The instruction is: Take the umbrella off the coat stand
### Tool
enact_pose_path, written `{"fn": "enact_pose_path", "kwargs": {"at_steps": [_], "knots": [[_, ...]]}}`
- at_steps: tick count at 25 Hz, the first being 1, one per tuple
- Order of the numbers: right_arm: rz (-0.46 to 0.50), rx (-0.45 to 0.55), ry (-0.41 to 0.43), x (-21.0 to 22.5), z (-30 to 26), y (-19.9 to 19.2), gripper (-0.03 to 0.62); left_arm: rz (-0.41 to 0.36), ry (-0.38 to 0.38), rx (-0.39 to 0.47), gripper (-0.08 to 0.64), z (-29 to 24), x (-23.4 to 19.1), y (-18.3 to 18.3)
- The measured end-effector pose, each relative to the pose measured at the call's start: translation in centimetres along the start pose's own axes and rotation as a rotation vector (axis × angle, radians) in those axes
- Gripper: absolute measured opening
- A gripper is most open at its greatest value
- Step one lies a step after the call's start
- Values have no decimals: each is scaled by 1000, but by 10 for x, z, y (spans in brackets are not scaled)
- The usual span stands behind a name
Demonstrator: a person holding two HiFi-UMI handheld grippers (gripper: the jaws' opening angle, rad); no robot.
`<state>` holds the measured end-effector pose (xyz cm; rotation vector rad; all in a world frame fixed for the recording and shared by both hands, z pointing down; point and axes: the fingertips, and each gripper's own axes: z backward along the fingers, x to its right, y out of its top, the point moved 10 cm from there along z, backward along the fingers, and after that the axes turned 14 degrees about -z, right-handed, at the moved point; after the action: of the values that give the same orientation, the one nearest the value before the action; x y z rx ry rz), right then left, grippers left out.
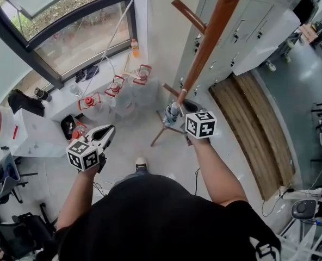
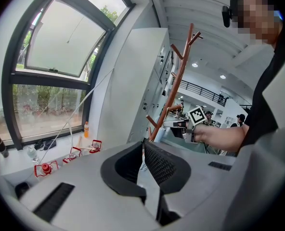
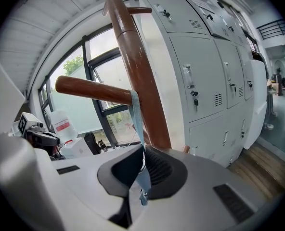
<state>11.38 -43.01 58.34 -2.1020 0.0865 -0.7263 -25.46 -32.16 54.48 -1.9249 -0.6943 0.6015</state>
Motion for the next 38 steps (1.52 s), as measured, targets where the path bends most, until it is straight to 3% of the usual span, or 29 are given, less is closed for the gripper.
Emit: {"fn": "enact_pose_path", "kwargs": {"at_steps": [14,38], "knots": [[-16,-9,53,-8,10,-6,17,17,24,21,32,11,13,-2],[53,-27,134,-34,53,-1,17,49,76,78,33,43,66,-6]]}}
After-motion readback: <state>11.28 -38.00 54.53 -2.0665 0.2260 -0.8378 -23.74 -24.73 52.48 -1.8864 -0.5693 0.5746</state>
